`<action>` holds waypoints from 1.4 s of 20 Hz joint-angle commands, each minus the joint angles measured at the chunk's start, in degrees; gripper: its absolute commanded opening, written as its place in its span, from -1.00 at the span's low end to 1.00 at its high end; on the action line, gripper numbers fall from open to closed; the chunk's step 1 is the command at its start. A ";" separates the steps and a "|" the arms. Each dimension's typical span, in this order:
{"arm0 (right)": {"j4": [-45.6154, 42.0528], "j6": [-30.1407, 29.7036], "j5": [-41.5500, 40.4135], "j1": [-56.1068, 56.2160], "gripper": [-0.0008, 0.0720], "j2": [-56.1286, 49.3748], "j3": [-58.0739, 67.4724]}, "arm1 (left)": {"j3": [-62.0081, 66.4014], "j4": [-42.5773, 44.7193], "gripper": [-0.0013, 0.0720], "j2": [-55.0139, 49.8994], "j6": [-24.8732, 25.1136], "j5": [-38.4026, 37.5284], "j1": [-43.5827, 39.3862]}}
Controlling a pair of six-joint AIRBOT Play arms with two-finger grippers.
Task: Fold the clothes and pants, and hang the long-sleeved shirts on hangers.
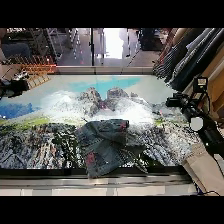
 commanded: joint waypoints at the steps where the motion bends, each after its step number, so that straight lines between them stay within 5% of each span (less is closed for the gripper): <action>1: 0.02 0.02 0.02 0.04 -0.81 -0.02 -0.02 | 0.00 0.00 -0.94 -0.35 0.00 0.31 0.04; 5: 0.02 0.02 0.02 0.04 -0.81 -0.02 -0.02 | 0.00 0.02 -0.90 -0.50 0.02 0.26 0.04; 6: 0.02 0.02 0.02 0.04 -0.81 -0.02 -0.02 | -0.02 0.00 -0.53 -0.55 0.02 0.31 0.04; 8: 0.02 0.02 0.02 0.04 -0.81 -0.02 -0.02 | -0.02 0.02 1.00 -0.55 0.00 0.33 -0.07; 11: 0.09 0.02 -0.15 0.04 -0.81 -0.02 0.02 | -0.02 -1.29 0.94 -1.22 0.00 1.05 -0.09; 14: 10.10 4.59 5.22 0.66 -0.81 0.90 0.28 | -0.04 -10.82 0.94 -3.39 4.76 -10.16 -0.09; 17: 15.17 4.61 25.24 0.63 -0.76 3.17 1.03 | -3.10 -23.65 0.94 -5.31 11.32 -22.95 -0.09; 20: 15.34 4.85 44.15 0.68 -0.69 3.78 1.09 | -12.48 -30.29 0.94 -5.07 13.22 -25.09 -0.07; 22: 20.31 5.16 51.87 0.70 -0.27 3.67 1.09 | -19.69 -34.77 0.94 -5.09 15.58 -22.64 -0.04; 23: 24.59 4.15 53.51 0.70 0.35 3.56 1.09 | -22.80 -37.88 0.94 -5.14 16.94 -20.39 0.04; 24: 28.50 2.51 54.47 0.68 0.59 3.30 1.09 | -25.66 -41.53 0.94 -5.25 18.78 -17.84 0.04; 28: 39.91 -2.12 62.14 0.70 0.57 -2.47 1.09 | -28.94 -46.40 0.94 -10.16 21.20 -15.61 -0.07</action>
